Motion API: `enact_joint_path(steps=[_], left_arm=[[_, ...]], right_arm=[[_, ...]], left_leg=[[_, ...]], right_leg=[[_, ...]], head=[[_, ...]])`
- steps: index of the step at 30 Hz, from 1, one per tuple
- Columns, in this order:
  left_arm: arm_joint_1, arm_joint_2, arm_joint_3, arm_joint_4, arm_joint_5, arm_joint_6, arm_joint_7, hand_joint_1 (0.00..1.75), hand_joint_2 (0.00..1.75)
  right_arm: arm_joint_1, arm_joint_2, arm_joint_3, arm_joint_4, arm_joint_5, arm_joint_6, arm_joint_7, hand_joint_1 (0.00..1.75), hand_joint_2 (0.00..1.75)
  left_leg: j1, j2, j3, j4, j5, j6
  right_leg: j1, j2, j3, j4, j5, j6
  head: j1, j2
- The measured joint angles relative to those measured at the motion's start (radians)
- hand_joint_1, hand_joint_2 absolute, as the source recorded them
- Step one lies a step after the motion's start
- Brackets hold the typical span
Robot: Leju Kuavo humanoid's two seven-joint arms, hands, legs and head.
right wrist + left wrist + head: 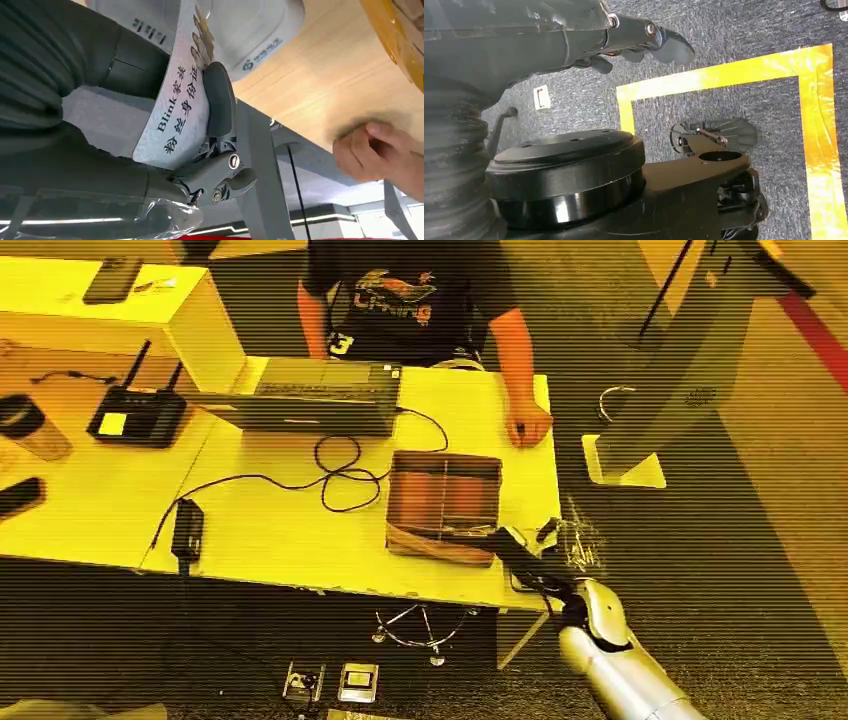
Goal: Pass the card to the sensor for recognition and then transmit it.
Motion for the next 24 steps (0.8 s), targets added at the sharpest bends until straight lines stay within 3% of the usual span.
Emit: enact_joint_path(steps=[24], left_arm=[[0.000, 0.002, 0.000, 0.000, -0.003, -0.004, 0.000, 0.00, 1.75]], right_arm=[[0.009, 0.008, 0.006, 0.027, -0.009, 0.010, 0.003, 1.75, 1.75]], left_leg=[[0.000, 0.000, 0.002, 0.000, 0.000, 0.000]], right_leg=[[0.000, 0.001, 0.001, 0.000, 0.000, 0.000]], head=[[0.000, 0.000]])
